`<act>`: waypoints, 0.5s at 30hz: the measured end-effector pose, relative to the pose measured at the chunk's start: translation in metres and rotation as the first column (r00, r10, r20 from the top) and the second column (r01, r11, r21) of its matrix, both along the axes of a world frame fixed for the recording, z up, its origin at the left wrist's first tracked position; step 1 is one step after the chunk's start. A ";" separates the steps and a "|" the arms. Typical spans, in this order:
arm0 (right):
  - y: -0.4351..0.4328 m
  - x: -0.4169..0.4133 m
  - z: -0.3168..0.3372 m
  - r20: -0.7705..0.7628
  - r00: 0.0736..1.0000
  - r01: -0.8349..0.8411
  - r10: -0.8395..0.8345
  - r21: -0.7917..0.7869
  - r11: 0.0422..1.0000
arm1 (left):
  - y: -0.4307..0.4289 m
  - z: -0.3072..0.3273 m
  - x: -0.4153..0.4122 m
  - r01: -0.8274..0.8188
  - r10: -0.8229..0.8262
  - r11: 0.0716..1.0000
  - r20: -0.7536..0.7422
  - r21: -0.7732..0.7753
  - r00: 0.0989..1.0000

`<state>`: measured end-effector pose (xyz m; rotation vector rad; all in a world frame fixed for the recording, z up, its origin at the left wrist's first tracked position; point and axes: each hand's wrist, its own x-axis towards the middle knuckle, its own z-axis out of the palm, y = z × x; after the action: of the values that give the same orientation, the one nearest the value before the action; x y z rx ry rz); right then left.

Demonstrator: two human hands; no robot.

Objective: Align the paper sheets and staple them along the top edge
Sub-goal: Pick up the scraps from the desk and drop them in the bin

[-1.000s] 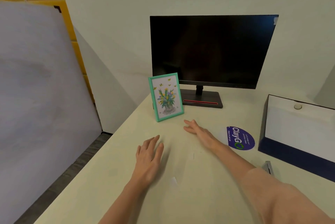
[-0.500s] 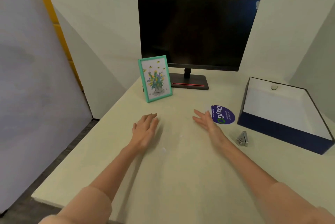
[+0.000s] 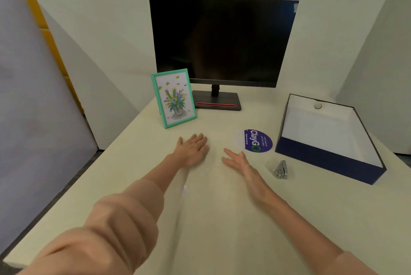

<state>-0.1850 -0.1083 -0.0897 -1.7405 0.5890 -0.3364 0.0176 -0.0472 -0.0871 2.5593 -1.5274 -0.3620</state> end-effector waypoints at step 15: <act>0.012 0.047 -0.001 -0.179 0.965 -0.224 0.190 -0.198 0.954 | 0.118 0.005 -0.054 -0.082 -0.031 0.926 -0.291 -0.370 0.956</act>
<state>-0.1383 -0.0968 -0.0903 -2.0343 0.4902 -0.1170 -0.0362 0.0703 -0.0820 2.1170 -1.3071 -0.3790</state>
